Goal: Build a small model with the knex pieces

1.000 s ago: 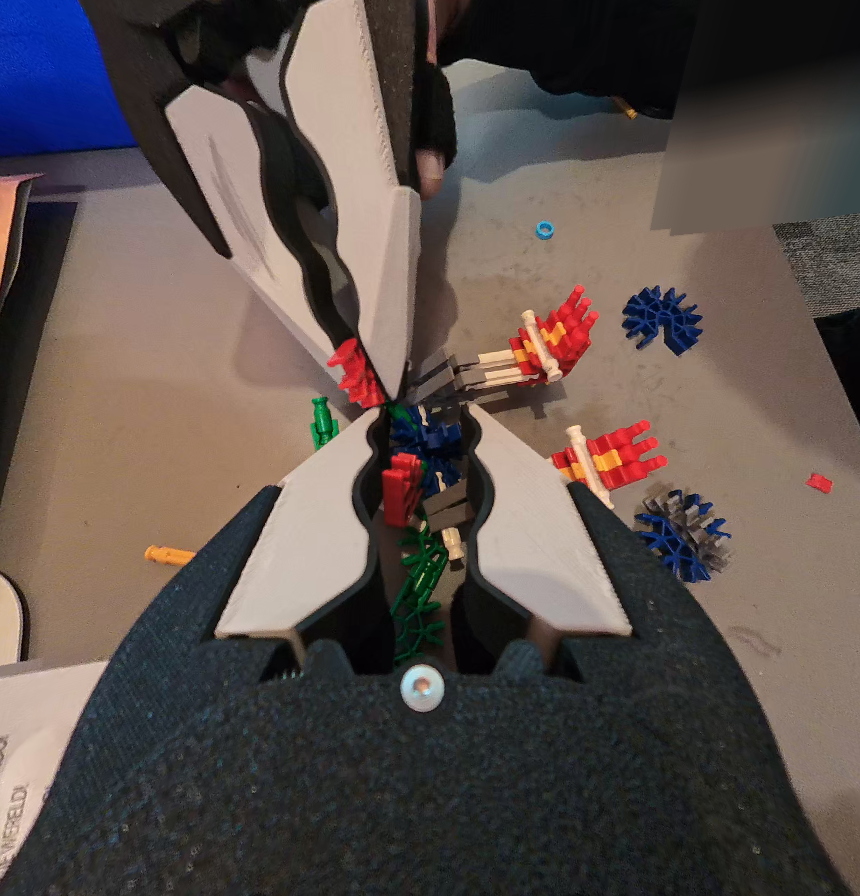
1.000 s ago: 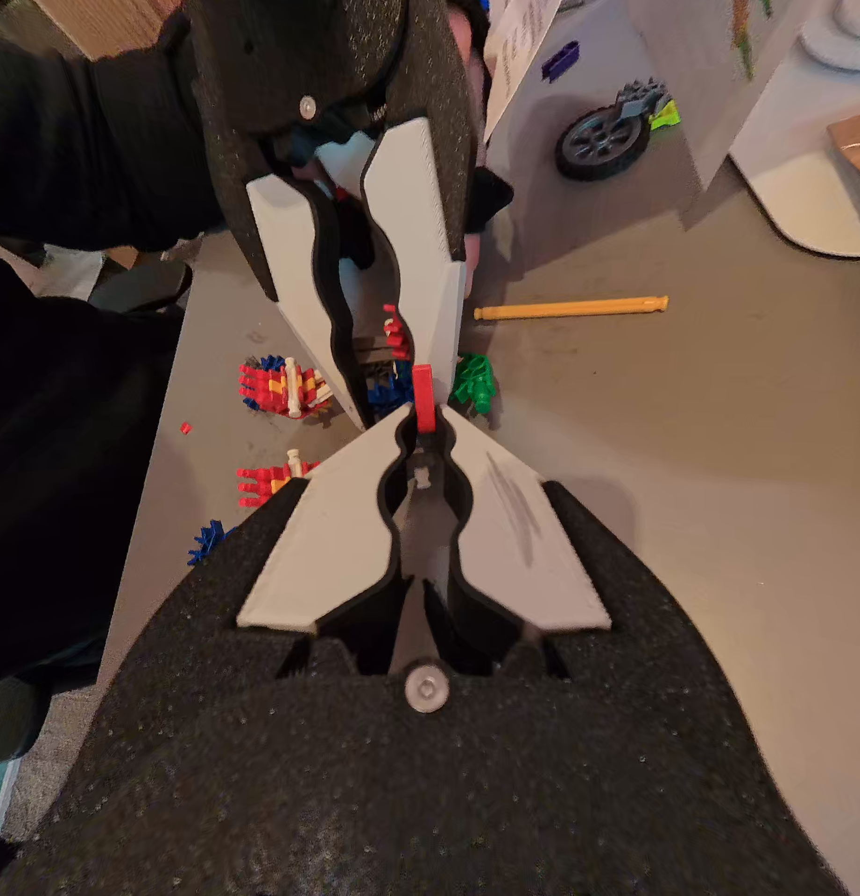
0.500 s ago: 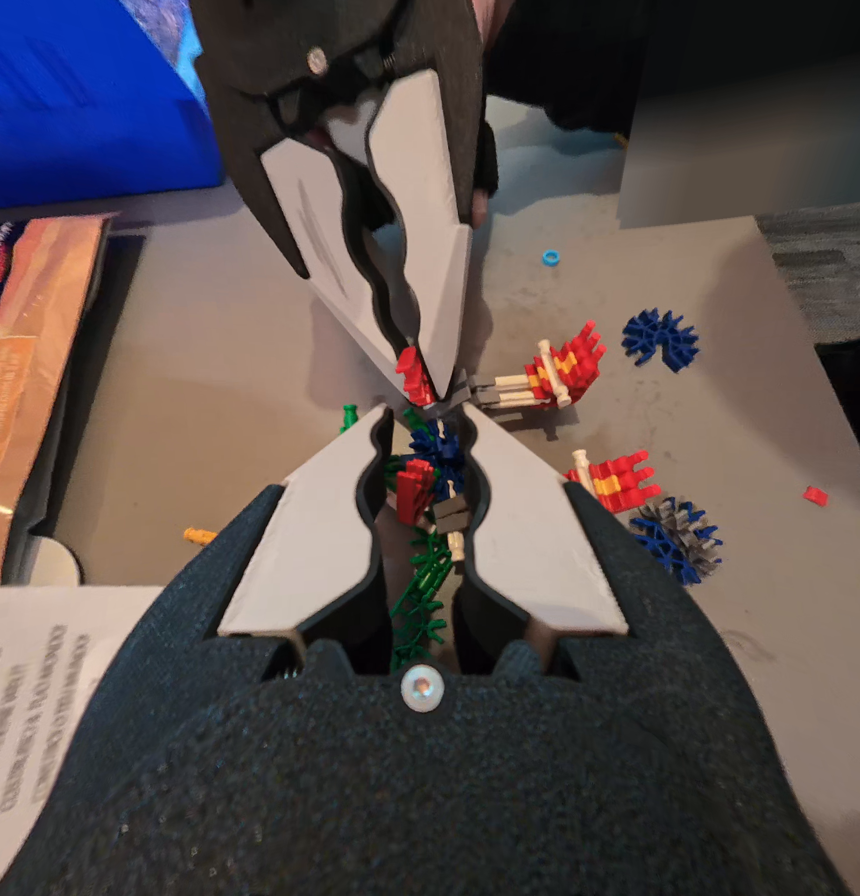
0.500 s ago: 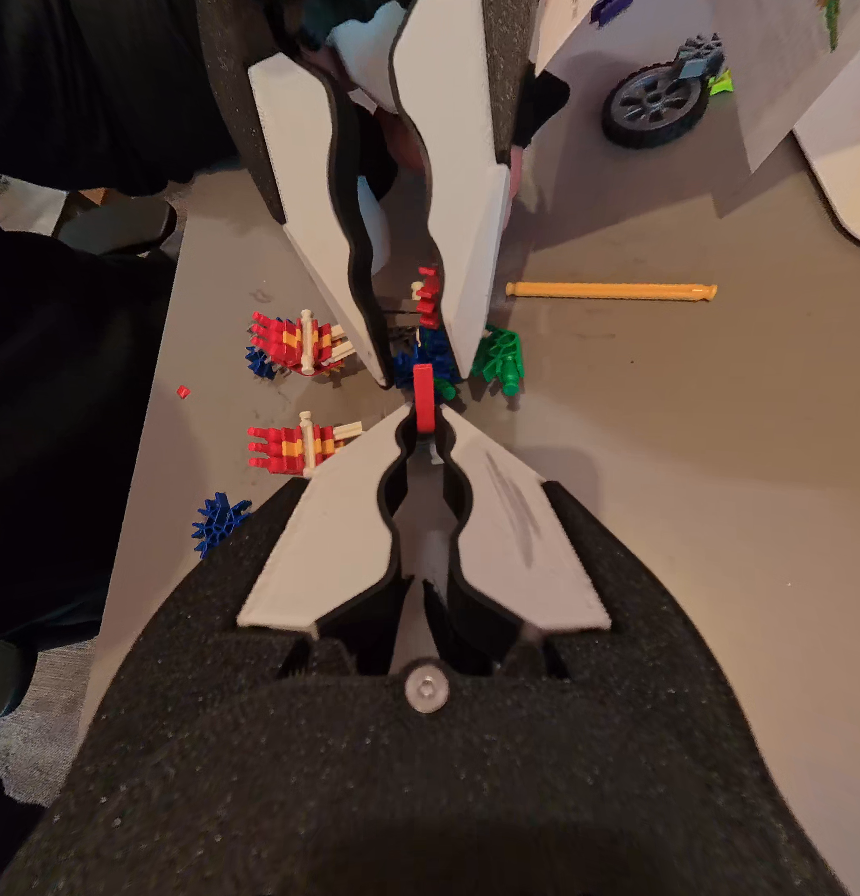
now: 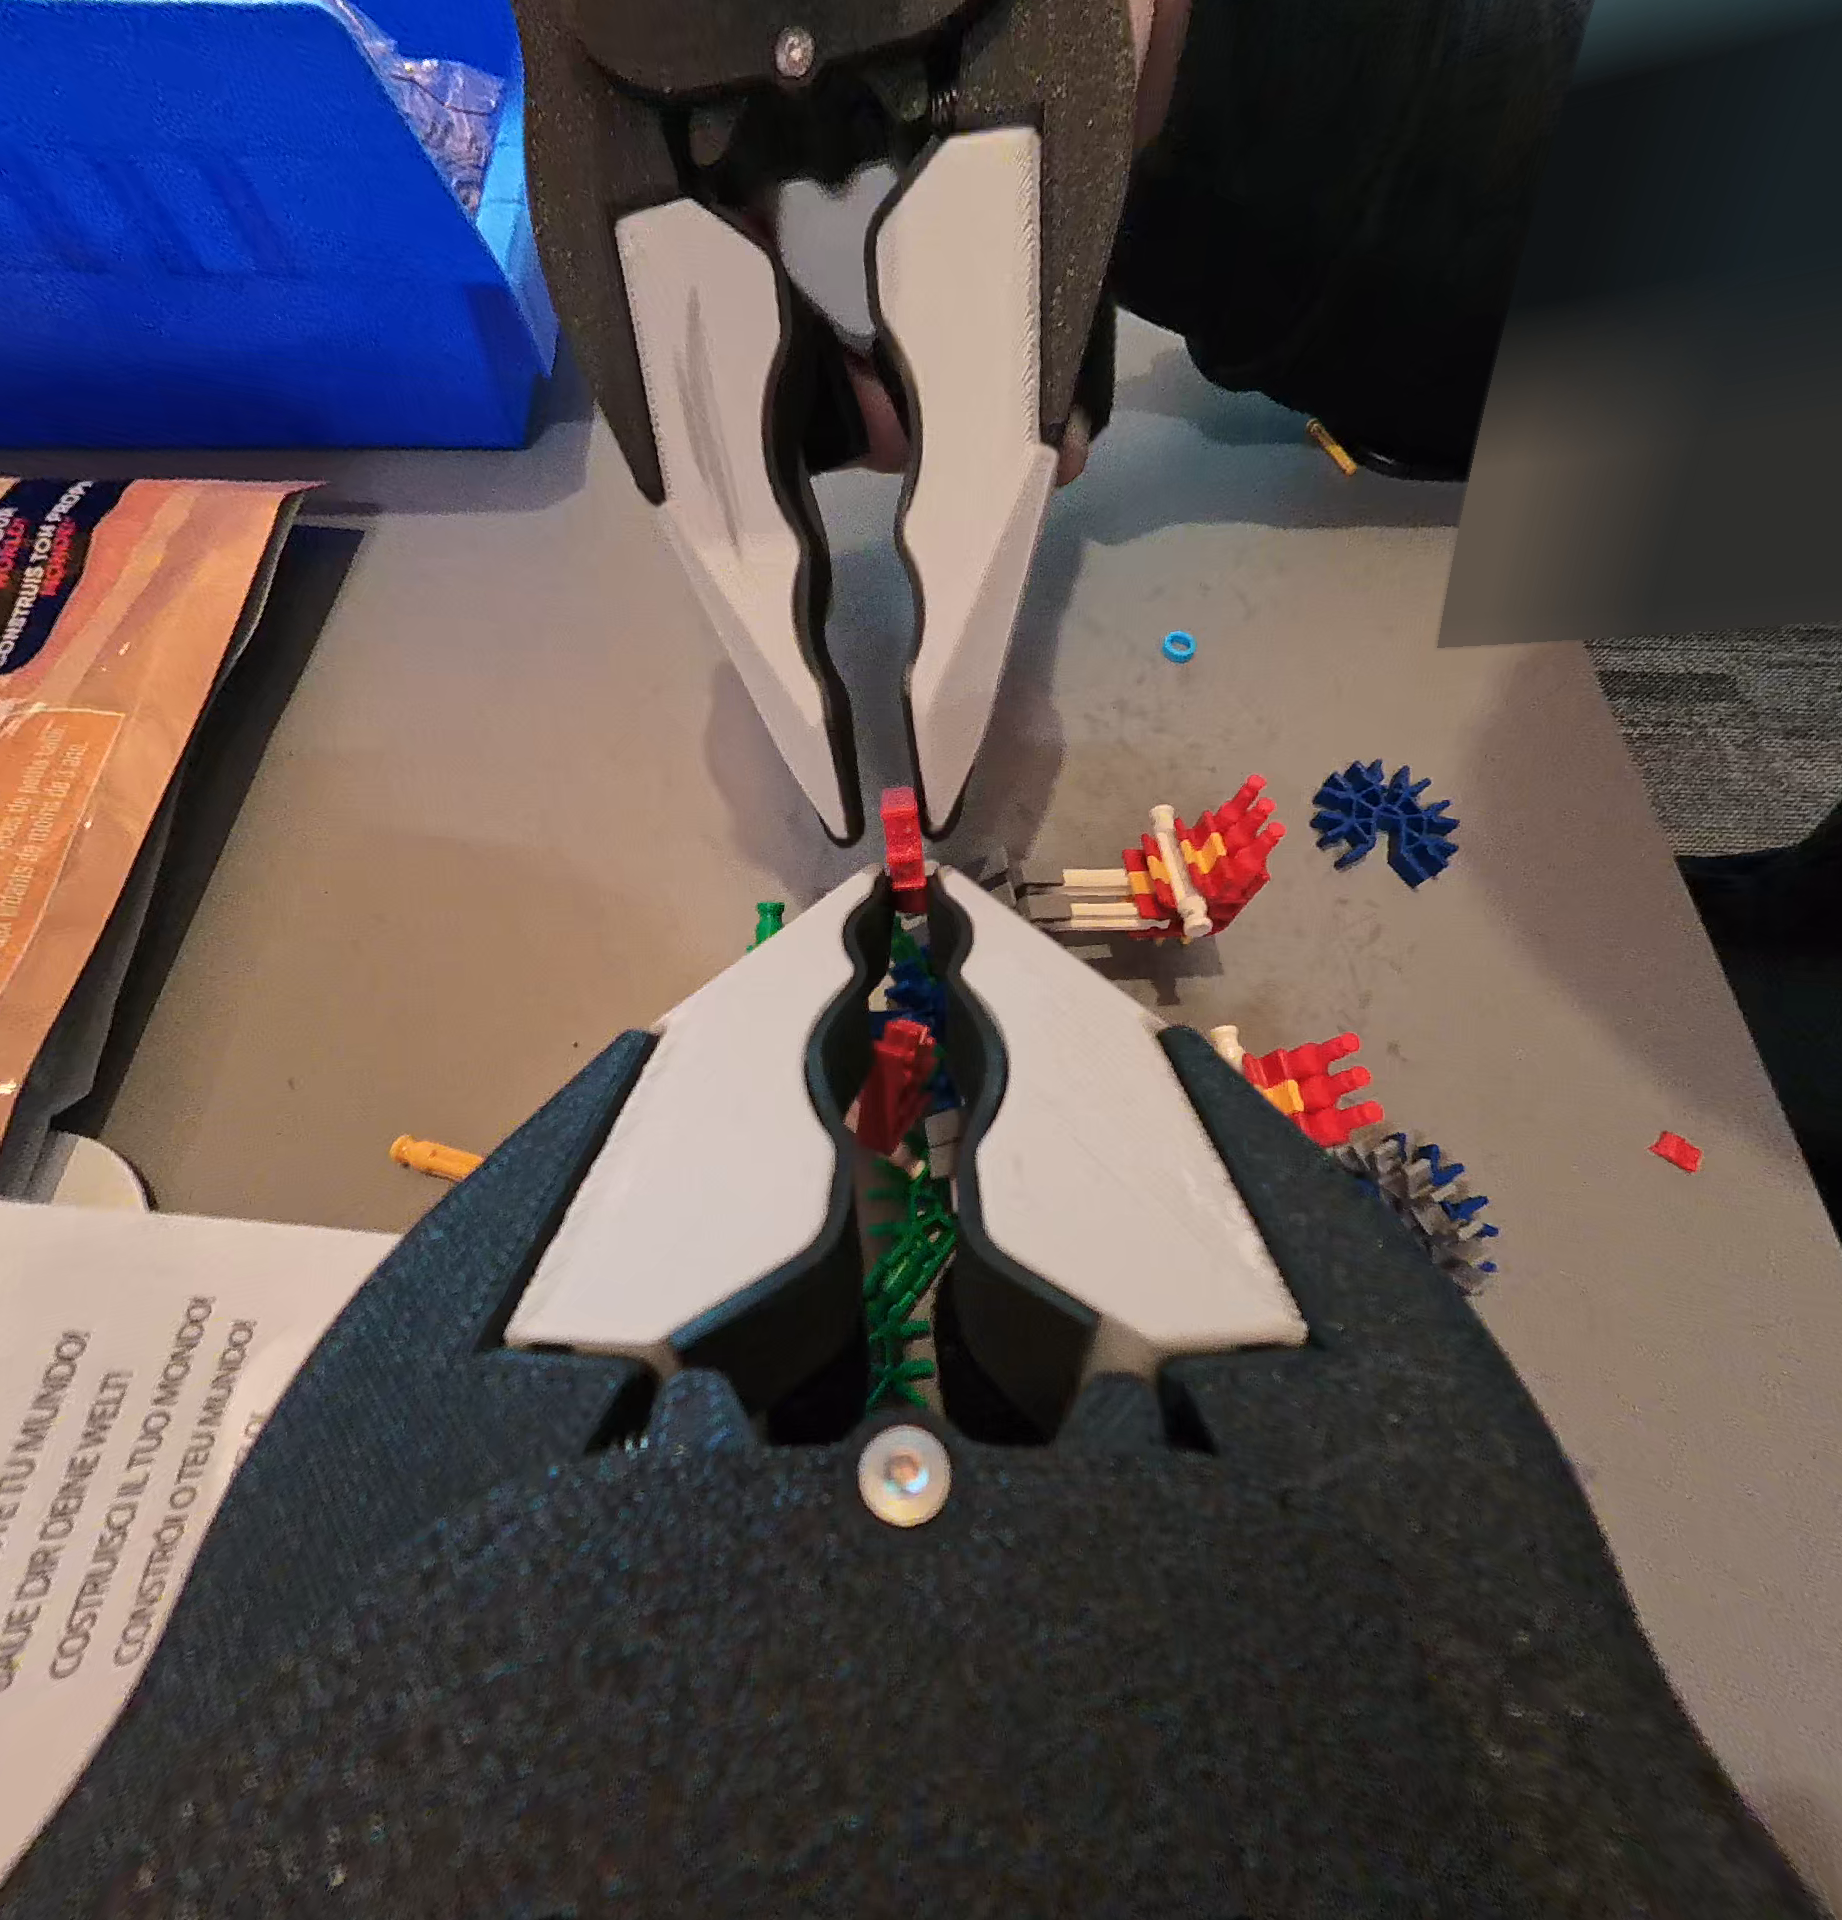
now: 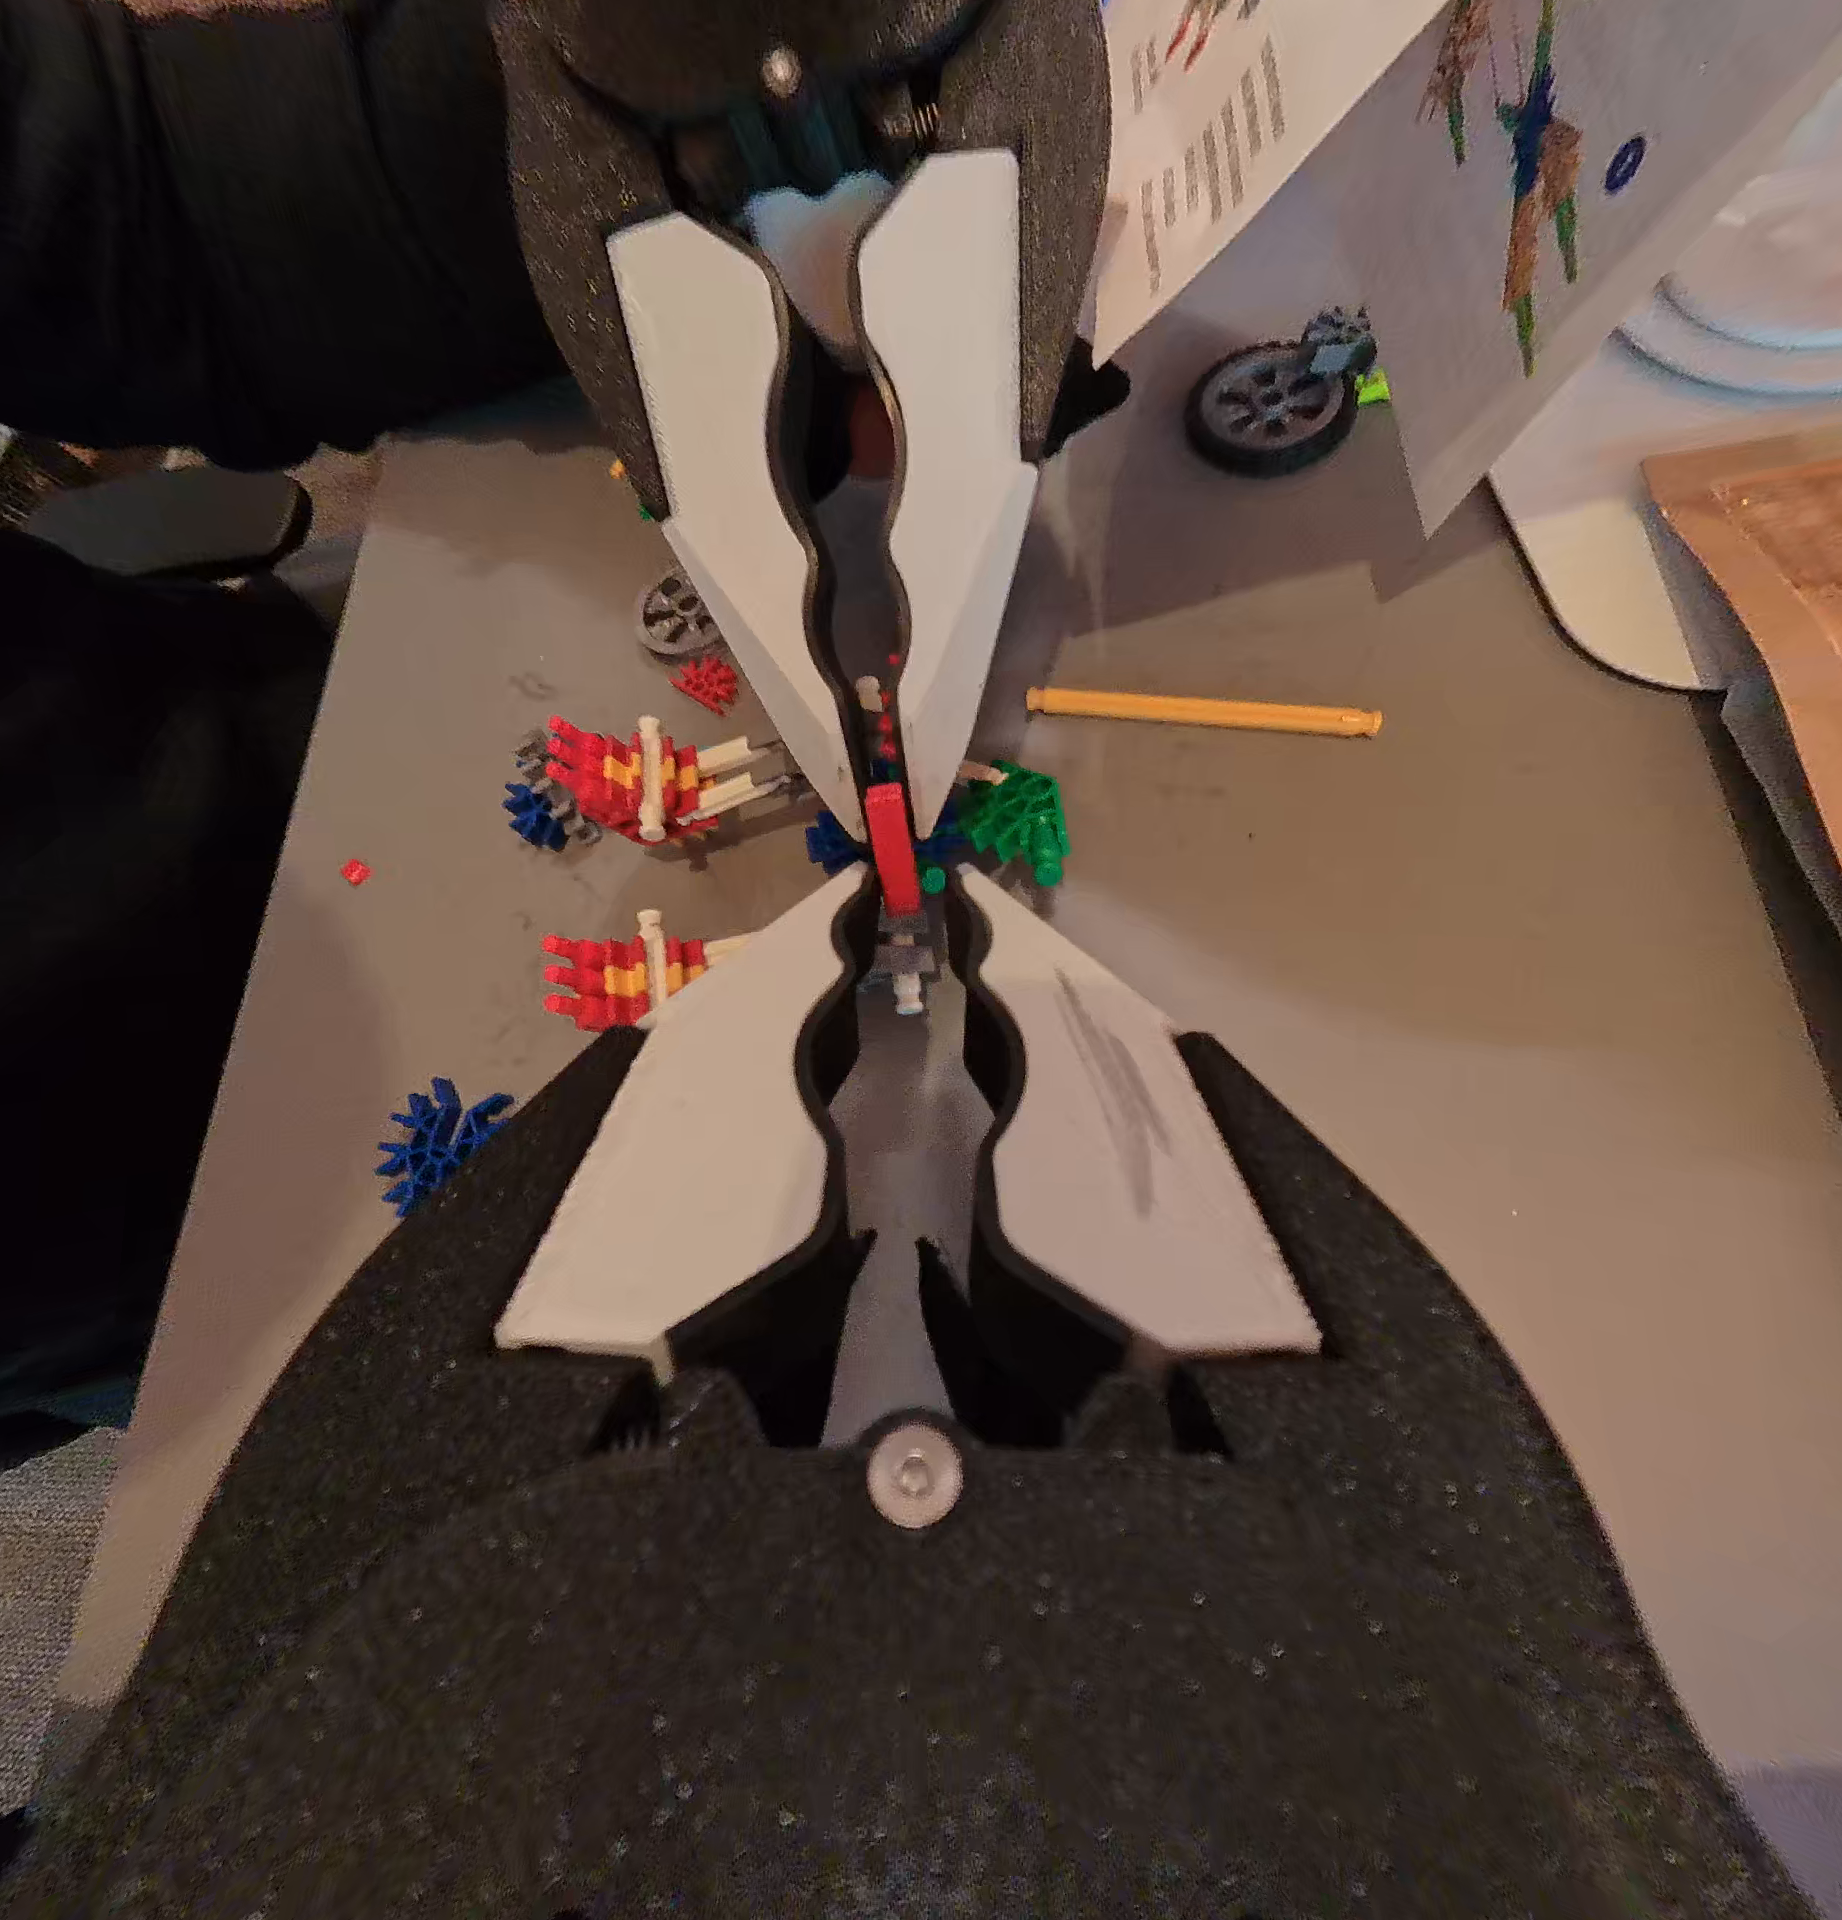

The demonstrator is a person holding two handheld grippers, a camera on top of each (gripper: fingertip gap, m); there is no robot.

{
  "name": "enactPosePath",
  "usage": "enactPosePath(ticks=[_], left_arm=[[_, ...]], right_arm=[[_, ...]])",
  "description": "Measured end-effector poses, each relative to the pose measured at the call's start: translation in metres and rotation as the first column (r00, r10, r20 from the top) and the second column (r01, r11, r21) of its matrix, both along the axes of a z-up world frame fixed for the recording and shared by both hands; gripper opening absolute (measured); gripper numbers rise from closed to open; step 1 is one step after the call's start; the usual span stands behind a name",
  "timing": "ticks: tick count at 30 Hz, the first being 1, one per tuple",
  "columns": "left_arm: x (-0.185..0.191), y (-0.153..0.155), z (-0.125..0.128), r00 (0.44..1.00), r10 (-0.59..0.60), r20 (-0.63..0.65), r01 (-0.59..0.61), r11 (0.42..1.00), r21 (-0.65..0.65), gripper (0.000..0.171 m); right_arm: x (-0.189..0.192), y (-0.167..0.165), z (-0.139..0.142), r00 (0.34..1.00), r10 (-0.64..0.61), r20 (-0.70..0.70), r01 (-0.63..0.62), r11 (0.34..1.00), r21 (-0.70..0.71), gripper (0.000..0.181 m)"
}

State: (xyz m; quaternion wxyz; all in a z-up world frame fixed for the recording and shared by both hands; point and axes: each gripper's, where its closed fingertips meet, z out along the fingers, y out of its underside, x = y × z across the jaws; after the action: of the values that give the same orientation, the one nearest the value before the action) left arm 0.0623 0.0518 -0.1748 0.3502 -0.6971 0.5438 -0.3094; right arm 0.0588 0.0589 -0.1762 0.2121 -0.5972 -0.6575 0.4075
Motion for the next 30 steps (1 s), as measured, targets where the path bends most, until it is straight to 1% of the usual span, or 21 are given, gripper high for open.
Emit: enactPosePath(ticks=[2,5,9,11,13,15,16,18,22,30], left_arm=[[0.0,0.0,-0.002,1.0,0.002,-0.011,-0.002,1.0,-0.003,0.005],[0.0,-0.002,-0.008,1.0,-0.004,-0.029,0.003,1.0,-0.024,0.005],[-0.001,-0.002,-0.004,1.0,-0.002,-0.026,0.001,1.0,-0.02,0.007],[-0.004,-0.003,-0.005,0.999,0.006,-0.032,-0.008,0.999,-0.046,0.018],[-0.006,-0.003,-0.009,0.999,0.008,-0.054,-0.011,0.998,-0.059,0.023],[-0.006,-0.006,-0.014,0.997,0.001,-0.073,-0.007,0.997,-0.08,0.033],[-0.005,-0.007,-0.016,0.997,-0.005,-0.08,-0.001,0.997,-0.083,0.034],[-0.004,-0.013,-0.019,0.996,-0.031,-0.088,0.022,0.995,-0.101,0.033],[-0.004,-0.011,-0.022,0.996,-0.023,-0.091,0.013,0.993,-0.114,0.027],[-0.004,-0.012,-0.024,0.996,-0.029,-0.082,0.018,0.992,-0.126,0.026]], right_arm=[[-0.001,-0.002,0.0,1.0,0.011,-0.001,-0.011,1.0,0.001,0.007],[-0.001,-0.005,-0.007,0.999,0.023,0.026,-0.023,1.0,-0.007,0.006],[-0.001,-0.007,-0.005,0.999,0.032,0.014,-0.032,0.999,-0.032,0.005],[-0.001,-0.007,-0.006,0.999,0.033,0.016,-0.032,0.999,-0.041,0.005],[-0.002,-0.007,-0.008,0.999,0.035,0.019,-0.034,0.998,-0.055,0.005],[-0.003,-0.007,-0.009,0.999,0.034,0.015,-0.033,0.997,-0.068,0.005],[-0.004,-0.007,-0.01,0.999,0.032,0.016,-0.031,0.997,-0.072,0.005],[-0.004,-0.005,-0.01,1.0,0.026,0.015,-0.025,0.997,-0.08,0.005],[-0.006,-0.005,-0.012,1.0,0.021,0.01,-0.02,0.995,-0.099,0.005],[-0.007,-0.002,-0.015,1.0,0.01,0.011,-0.008,0.993,-0.119,0.006]])
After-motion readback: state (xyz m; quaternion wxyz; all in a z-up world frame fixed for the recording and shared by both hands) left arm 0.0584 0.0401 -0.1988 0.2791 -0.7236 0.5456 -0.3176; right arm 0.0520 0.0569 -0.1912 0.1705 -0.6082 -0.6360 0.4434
